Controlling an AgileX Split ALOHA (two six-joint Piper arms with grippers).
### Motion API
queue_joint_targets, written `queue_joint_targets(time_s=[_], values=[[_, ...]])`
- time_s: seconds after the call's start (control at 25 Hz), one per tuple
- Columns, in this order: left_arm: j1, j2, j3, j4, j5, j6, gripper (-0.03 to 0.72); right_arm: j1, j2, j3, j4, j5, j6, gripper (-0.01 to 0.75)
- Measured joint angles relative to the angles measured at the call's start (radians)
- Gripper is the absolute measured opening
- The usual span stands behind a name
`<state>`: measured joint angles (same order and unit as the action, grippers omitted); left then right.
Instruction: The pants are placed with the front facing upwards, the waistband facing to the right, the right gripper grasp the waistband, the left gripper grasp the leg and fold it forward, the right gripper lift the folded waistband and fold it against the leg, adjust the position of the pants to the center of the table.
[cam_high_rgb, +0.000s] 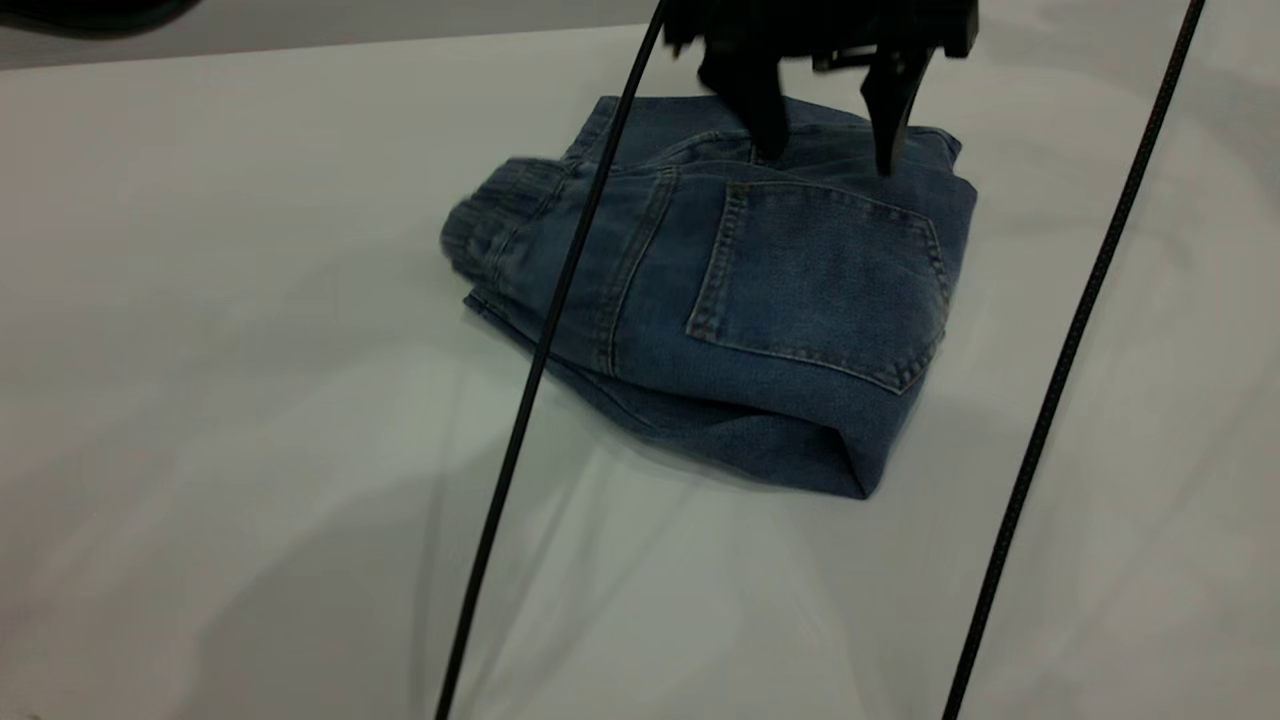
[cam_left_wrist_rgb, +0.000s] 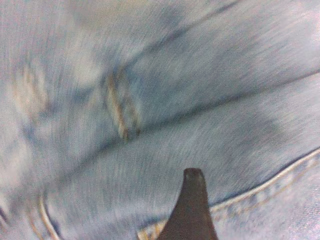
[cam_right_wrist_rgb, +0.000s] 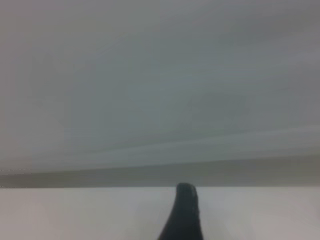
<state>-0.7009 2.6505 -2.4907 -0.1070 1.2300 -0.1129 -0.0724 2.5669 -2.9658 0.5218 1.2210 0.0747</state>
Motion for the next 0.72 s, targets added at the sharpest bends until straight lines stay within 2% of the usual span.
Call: queue_joint_targets(time_s=[0.12,0.32,0.48,0.72], values=[[0.0,-0.001,-0.063,0.052,-0.005,0.225,0.557,0.0,0.0,0.0,0.0,0.0,-0.001,0.557],[0.009,0.003,-0.074,0.182,-0.004,0.537,0.557,0.0,0.0,0.0,-0.001,0.0,-0.001,0.556],[0.033,0.023,-0.072,0.218,-0.011,0.665,0.557,0.0,0.0,0.0,0.006,0.0,-0.001,0.556],[0.041,0.08,-0.064,0.182,-0.011,0.733,0.557,0.0,0.0,0.0,0.008,0.0,0.001,0.554]])
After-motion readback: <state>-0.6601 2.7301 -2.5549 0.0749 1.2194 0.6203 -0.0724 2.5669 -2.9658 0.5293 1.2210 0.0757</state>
